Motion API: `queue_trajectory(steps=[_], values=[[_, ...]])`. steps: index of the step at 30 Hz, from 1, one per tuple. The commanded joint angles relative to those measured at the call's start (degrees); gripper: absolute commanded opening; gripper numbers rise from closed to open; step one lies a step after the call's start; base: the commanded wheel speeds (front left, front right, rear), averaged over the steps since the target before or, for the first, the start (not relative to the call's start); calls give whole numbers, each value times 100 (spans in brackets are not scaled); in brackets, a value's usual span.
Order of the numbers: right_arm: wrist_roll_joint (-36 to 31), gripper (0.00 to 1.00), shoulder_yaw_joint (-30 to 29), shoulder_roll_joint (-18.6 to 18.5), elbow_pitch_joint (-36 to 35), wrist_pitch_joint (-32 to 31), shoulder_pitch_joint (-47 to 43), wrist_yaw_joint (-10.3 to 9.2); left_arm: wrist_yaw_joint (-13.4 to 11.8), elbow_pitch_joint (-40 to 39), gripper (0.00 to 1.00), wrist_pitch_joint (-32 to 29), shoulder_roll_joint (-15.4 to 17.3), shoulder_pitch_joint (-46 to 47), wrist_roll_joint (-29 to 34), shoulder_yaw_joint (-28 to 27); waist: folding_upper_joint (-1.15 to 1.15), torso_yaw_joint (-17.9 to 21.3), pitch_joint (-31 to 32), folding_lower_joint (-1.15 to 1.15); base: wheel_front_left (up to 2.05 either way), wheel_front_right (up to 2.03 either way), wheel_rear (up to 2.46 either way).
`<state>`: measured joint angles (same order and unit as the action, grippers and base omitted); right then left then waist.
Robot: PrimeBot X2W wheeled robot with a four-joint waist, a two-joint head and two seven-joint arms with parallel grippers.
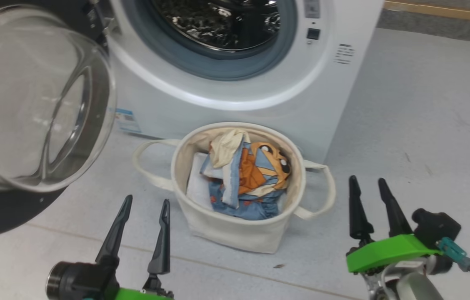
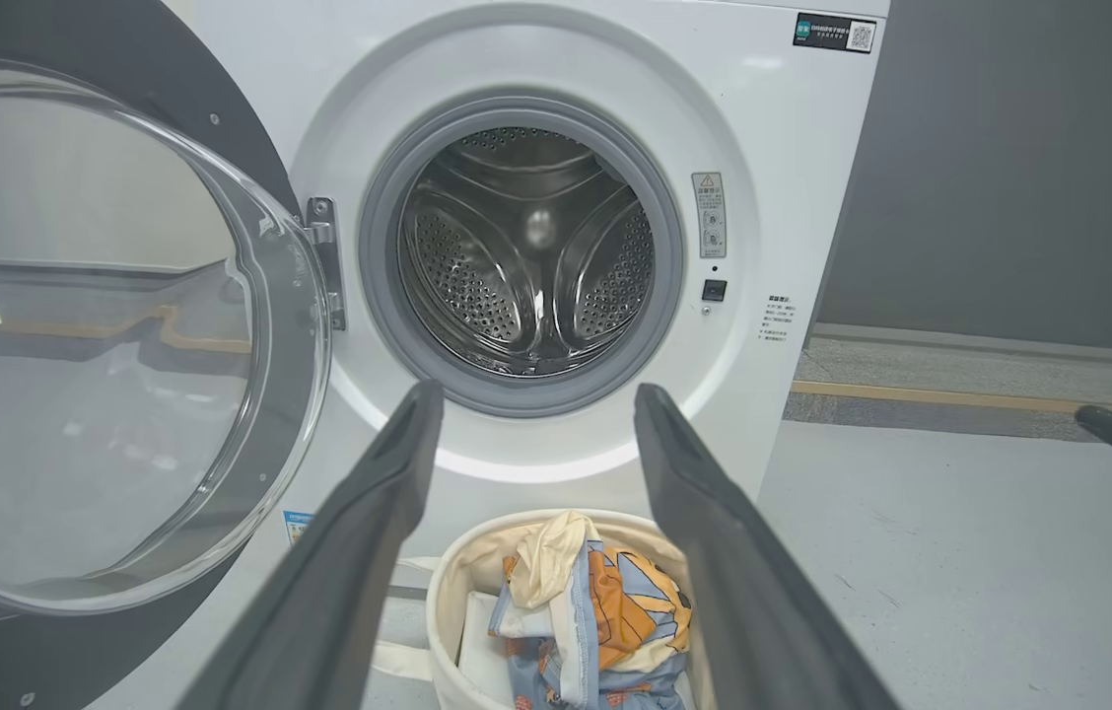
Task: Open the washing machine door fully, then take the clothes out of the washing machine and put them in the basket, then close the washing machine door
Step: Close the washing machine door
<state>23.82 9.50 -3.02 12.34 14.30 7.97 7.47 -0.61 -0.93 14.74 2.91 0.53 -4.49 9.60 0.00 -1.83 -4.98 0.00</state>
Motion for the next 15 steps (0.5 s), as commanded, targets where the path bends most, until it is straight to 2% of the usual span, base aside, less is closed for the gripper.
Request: queue_trajectory(steps=[1,15], values=[[18,100,190,14,-227,70,174,2,-54,-242,100,26,-3,196,71,-147,0,-113,-18,0,0,0,0],[-175,100,975,14,-547,70,203,2,-333,-400,100,26,-3,79,-82,72,0,-1545,-98,0,0,0,0]])
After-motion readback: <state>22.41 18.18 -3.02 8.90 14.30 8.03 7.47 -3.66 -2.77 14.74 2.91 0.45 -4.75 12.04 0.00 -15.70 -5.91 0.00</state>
